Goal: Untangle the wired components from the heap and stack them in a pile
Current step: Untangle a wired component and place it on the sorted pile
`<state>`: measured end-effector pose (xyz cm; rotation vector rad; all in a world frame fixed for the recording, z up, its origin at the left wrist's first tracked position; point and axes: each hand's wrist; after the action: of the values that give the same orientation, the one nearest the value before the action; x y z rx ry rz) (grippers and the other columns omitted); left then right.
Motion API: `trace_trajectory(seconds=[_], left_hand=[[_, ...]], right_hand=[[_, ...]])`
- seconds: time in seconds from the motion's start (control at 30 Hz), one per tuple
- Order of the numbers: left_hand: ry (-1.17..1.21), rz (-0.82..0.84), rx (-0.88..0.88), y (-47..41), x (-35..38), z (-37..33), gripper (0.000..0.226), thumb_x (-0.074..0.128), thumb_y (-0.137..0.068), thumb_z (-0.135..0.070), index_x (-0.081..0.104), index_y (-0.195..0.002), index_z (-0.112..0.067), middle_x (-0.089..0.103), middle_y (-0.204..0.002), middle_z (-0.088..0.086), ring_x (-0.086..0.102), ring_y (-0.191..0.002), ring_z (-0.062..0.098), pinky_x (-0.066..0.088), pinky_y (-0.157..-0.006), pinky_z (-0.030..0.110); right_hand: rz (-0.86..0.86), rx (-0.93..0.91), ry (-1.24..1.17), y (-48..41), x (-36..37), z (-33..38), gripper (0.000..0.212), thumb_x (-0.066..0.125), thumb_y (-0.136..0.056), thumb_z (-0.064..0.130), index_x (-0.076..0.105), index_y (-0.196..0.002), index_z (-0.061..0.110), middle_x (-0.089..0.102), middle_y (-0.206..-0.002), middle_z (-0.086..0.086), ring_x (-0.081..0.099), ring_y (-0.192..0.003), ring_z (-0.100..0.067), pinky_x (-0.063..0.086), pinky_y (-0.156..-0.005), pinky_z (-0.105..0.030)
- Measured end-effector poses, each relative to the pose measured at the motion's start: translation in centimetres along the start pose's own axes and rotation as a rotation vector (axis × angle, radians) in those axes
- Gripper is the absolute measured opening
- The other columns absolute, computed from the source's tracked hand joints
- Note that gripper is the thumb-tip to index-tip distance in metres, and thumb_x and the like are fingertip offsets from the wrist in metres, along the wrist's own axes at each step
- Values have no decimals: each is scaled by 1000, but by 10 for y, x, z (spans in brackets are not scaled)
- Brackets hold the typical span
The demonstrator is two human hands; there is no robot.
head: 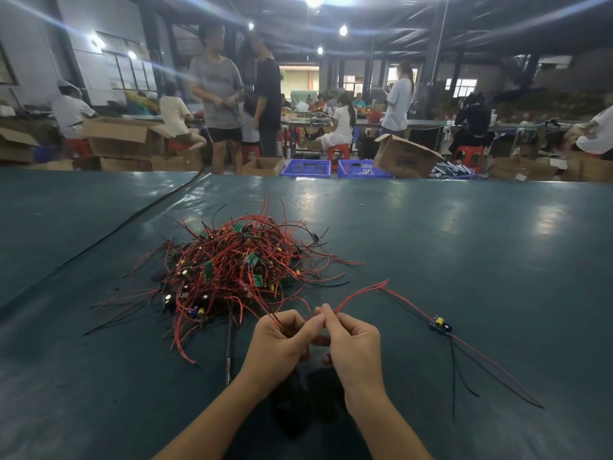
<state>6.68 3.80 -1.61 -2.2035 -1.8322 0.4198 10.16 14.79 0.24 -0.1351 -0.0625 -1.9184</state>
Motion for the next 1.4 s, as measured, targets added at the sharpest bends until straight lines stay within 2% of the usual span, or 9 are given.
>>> trace_trajectory(seconds=[0.1,0.23,0.4,0.6,0.77,0.97,1.07,1.23,1.4], left_hand=[[-13,17,-3,-1,1,1,36,70,-79,-34,55,-51,-16,54,-42,-3,46,-38,6,37,-44,14],[-34,25,-4,-4,2,2,37,71,-80,-32,56,-48,-20,52,-42,2,45,-37,11,36,-45,17],[-79,59,-4,-2,0,4,42,74,-84,-23,54,-47,-19,49,-39,-2,43,-34,9,34,-42,18],[-55,68,-26,-1,2,-1,41,73,-78,-26,51,-43,-22,46,-39,-3,41,-33,8,33,-41,17],[84,-17,-51,0,2,-1,42,77,-80,-32,52,-48,-19,48,-42,3,41,-36,10,34,-43,18],[97,14,-28,-1,1,-1,35,67,-78,-34,57,-51,-16,52,-45,3,45,-40,11,39,-45,18],[42,43,-27,-2,0,0,37,70,-79,-34,55,-48,-20,51,-43,2,44,-38,11,38,-46,18],[5,85,-37,-3,-1,-2,41,74,-75,-41,53,-46,-21,49,-42,6,42,-34,11,34,-41,18],[6,125,-42,2,-4,-5,41,72,-70,-44,48,-44,-22,44,-40,1,39,-33,11,32,-40,18]], right_hand=[[-20,45,-41,-5,-3,1,29,64,-93,28,78,-68,29,75,-72,-2,72,-67,-16,55,-53,-29],[-88,132,-105,-15,-11,5,26,68,-91,27,79,-68,20,76,-73,-2,71,-62,-13,55,-61,-35],[-228,245,-248,-31,-31,7,14,71,-88,27,75,-83,14,77,-79,3,68,-56,-4,46,-40,-20],[-295,172,-281,-35,-42,8,16,72,-87,31,76,-77,19,77,-81,6,68,-56,-3,42,-39,-19],[-195,93,-191,-19,-20,5,31,68,-87,43,76,-68,20,74,-72,5,60,-49,-5,42,-42,-21],[18,75,-21,-3,4,-4,35,69,-89,34,71,-67,7,43,-54,-4,35,-50,-14,31,-45,-23],[-56,126,-68,-8,-2,0,27,72,-87,25,74,-61,16,58,-53,5,48,-46,-5,39,-48,-20],[-272,216,-262,-27,-22,6,19,76,-84,18,67,-68,16,32,-42,9,26,-34,-6,28,-34,-18],[-407,208,-431,-42,-50,11,11,73,-85,13,68,-76,14,37,-53,6,25,-37,-5,22,-33,-17]])
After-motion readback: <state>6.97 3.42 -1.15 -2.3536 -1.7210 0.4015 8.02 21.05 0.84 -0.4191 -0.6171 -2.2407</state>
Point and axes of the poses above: each hand's wrist, its own y-axis away from the middle knuckle, its own x-axis out of the palm, z = x × y
